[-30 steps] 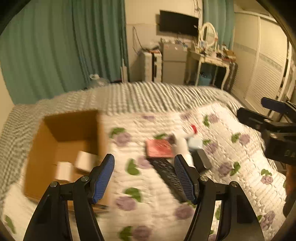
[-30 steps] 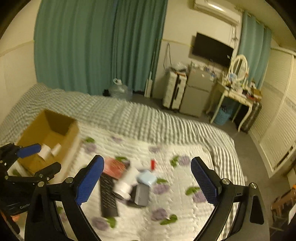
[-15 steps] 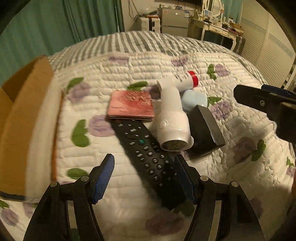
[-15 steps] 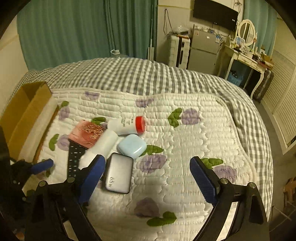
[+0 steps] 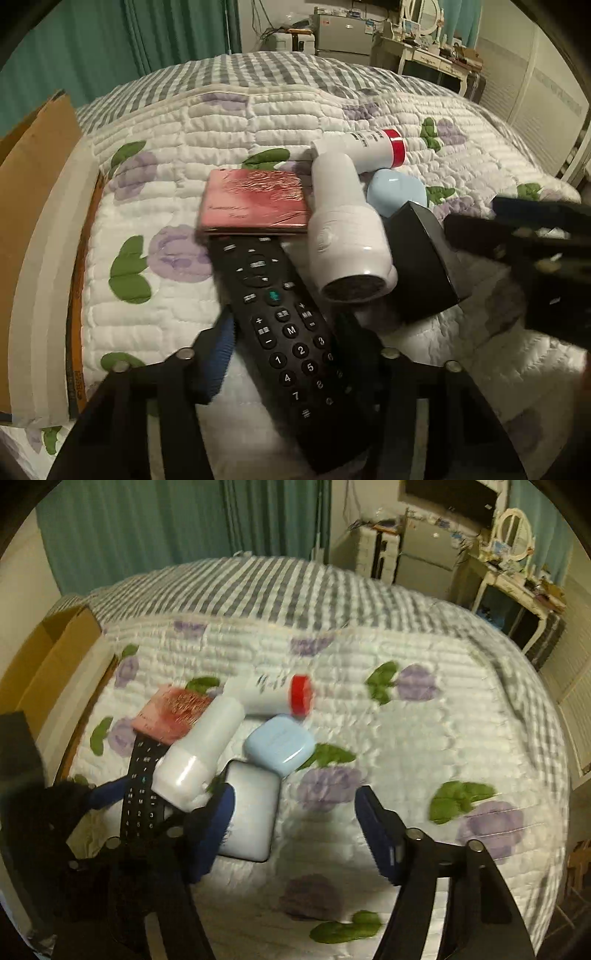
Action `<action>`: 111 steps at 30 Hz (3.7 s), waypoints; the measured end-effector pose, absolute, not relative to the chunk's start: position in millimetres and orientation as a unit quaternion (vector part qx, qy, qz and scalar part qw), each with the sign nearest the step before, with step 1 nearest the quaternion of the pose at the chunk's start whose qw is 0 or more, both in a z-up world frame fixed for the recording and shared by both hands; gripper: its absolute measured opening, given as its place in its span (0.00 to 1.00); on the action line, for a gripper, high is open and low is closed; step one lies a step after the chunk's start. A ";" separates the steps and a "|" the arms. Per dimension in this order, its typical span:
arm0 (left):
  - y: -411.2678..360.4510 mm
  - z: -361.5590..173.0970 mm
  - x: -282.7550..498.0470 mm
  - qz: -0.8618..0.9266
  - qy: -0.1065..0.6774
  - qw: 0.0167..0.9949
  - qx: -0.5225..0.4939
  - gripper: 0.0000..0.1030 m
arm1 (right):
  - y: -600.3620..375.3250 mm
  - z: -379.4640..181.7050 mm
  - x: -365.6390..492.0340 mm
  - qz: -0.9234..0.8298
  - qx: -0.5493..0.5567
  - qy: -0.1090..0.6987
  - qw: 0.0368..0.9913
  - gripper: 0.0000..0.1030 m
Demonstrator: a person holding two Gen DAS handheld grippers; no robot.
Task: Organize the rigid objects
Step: 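Grasp the black TV remote with the left tool while the right tool grasps the black charger, then lift the remote and the black charger and carry both over the box, then open both tools to drop the remote and charger into the box, then grasp the white handheld device with the left tool while the right tool grasps the light blue case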
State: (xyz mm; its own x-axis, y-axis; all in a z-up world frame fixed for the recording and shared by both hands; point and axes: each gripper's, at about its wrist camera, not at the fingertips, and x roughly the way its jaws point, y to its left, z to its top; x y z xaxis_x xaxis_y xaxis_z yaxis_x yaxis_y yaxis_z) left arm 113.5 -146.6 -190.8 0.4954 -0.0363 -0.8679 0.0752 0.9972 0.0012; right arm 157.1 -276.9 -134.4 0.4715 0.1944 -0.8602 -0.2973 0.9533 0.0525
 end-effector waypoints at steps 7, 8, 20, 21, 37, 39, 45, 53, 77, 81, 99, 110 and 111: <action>-131.3 -177.5 100.8 -0.039 0.505 0.862 0.014 0.38 | -261.7 -154.5 165.8 0.159 -0.030 0.528 0.834 0.61; -130.4 -176.3 98.9 -0.040 0.505 0.862 0.013 0.38 | -260.3 -158.8 167.1 0.159 -0.027 0.534 0.830 0.61; -124.1 -151.3 84.0 -0.051 0.486 0.872 0.022 0.36 | -250.2 -167.1 163.8 0.155 -0.002 0.553 0.819 0.44; -121.2 -147.6 80.9 -0.051 0.485 0.873 0.019 0.36 | -249.3 -163.9 160.1 0.152 -0.004 0.548 0.822 0.43; -79.1 -37.3 57.7 -0.065 0.393 0.917 -0.008 0.36 | -219.4 -51.6 94.9 0.119 -0.086 0.452 0.880 0.42; -68.1 -20.4 53.9 -0.063 0.377 0.924 -0.016 0.36 | -211.0 -28.0 88.7 0.119 -0.096 0.437 0.887 0.42; -27.9 28.5 47.4 -0.050 0.330 0.943 -0.021 0.36 | -179.0 50.2 81.1 0.132 -0.101 0.376 0.912 0.42; 38.7 47.7 55.8 -0.021 0.309 0.951 -0.004 0.36 | -103.3 115.9 81.3 0.180 -0.116 0.310 0.926 0.42; 113.4 -87.5 112.8 0.021 0.422 0.906 0.002 0.36 | 47.6 -57.4 187.7 0.259 -0.122 0.437 0.852 0.42; 110.5 -93.4 112.6 0.030 0.422 0.906 0.018 0.36 | 52.7 -74.0 192.5 0.257 -0.125 0.447 0.847 0.42; 85.7 -41.8 76.6 0.037 0.373 0.927 0.017 0.62 | -24.4 1.5 163.3 0.199 -0.105 0.378 0.898 0.72; -17.9 -4.1 82.2 -0.001 0.365 0.931 0.015 0.67 | -191.5 54.7 125.9 0.115 -0.067 0.335 0.933 0.82; -28.1 -6.2 83.7 -0.004 0.369 0.929 0.014 0.67 | -200.5 52.8 125.6 0.111 -0.063 0.336 0.933 0.82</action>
